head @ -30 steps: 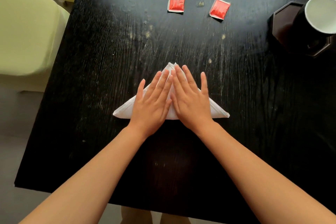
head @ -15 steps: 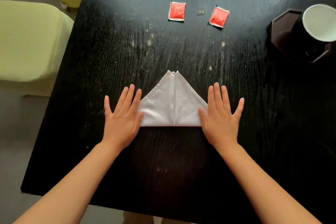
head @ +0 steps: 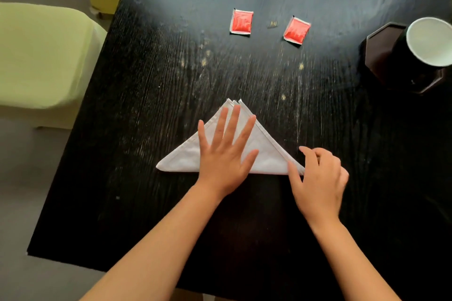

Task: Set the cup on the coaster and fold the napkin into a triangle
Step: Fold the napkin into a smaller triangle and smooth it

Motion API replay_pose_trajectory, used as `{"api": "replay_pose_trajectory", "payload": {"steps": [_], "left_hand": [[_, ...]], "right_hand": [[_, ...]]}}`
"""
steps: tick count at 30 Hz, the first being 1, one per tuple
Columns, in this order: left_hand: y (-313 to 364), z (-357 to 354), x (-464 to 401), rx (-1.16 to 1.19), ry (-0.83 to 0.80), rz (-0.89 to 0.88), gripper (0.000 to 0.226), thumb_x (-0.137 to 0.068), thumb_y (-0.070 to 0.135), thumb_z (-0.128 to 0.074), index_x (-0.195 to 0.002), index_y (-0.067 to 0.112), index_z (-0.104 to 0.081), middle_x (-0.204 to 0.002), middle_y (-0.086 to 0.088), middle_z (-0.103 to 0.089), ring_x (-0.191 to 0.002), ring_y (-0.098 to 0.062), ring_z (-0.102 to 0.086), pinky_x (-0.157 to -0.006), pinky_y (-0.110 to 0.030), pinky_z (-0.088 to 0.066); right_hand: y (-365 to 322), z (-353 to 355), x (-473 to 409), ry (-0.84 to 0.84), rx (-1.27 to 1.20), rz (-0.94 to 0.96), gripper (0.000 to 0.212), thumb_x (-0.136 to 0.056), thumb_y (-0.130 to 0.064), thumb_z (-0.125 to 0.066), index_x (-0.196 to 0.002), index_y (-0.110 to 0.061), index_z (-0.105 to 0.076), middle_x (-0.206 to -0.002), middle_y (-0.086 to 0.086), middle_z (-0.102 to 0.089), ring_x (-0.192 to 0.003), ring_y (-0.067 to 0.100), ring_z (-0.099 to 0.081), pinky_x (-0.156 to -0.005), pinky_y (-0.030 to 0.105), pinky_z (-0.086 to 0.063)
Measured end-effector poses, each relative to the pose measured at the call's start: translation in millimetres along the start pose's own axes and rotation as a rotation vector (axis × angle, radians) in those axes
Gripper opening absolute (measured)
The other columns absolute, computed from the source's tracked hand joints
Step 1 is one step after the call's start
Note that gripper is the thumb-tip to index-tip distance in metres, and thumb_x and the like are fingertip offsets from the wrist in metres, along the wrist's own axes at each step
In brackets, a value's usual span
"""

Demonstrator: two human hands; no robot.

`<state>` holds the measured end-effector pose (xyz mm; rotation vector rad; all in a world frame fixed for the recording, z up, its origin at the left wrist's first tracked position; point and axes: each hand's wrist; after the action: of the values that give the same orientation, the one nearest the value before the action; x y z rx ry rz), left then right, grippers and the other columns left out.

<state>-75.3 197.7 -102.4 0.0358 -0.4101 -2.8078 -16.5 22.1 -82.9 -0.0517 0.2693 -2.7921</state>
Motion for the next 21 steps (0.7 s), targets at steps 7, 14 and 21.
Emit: {"api": "replay_pose_trajectory", "payload": {"steps": [7,14,21], "left_hand": [[-0.7,-24.4,-5.6,-0.073,-0.075,0.07,0.064,-0.088,0.052,-0.026,-0.147,0.033,-0.015,-0.158,-0.005,-0.009,-0.146,-0.024,-0.005,-0.109,-0.063,0.001],[-0.6,-23.7,-7.1,-0.089,-0.128,0.084,0.065,-0.088,0.053,-0.02,-0.148,0.034,-0.005,-0.158,-0.001,0.004,-0.145,-0.02,0.007,-0.108,-0.058,0.011],[6.8,16.6,-10.5,0.618,0.066,0.354,0.075,-0.082,0.059,-0.013,-0.148,0.023,-0.01,-0.158,-0.002,-0.004,-0.144,-0.013,0.004,-0.115,-0.039,0.006]], "right_hand": [[8.0,12.0,-2.0,-0.141,-0.106,-0.155,0.015,-0.083,-0.033,-0.063,-0.08,-0.018,-0.06,-0.075,-0.006,-0.049,-0.075,0.015,-0.04,-0.074,0.032,-0.023],[-0.1,27.0,-7.3,-0.259,-0.586,-0.33,0.008,-0.078,-0.017,-0.066,-0.082,-0.022,-0.062,-0.067,-0.011,-0.061,-0.063,0.003,-0.056,-0.053,0.007,-0.039],[-36.4,61.0,-0.7,-0.169,-0.953,-0.291,0.008,-0.076,-0.02,-0.066,-0.069,-0.024,-0.066,-0.068,-0.008,-0.067,-0.063,0.004,-0.061,-0.057,0.018,-0.047]]}}
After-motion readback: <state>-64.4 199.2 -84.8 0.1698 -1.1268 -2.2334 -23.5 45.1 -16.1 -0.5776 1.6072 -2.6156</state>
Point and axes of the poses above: each hand's wrist, its own x-axis away from the middle knuckle, its own z-axis out of the back of the hand, y = z × x
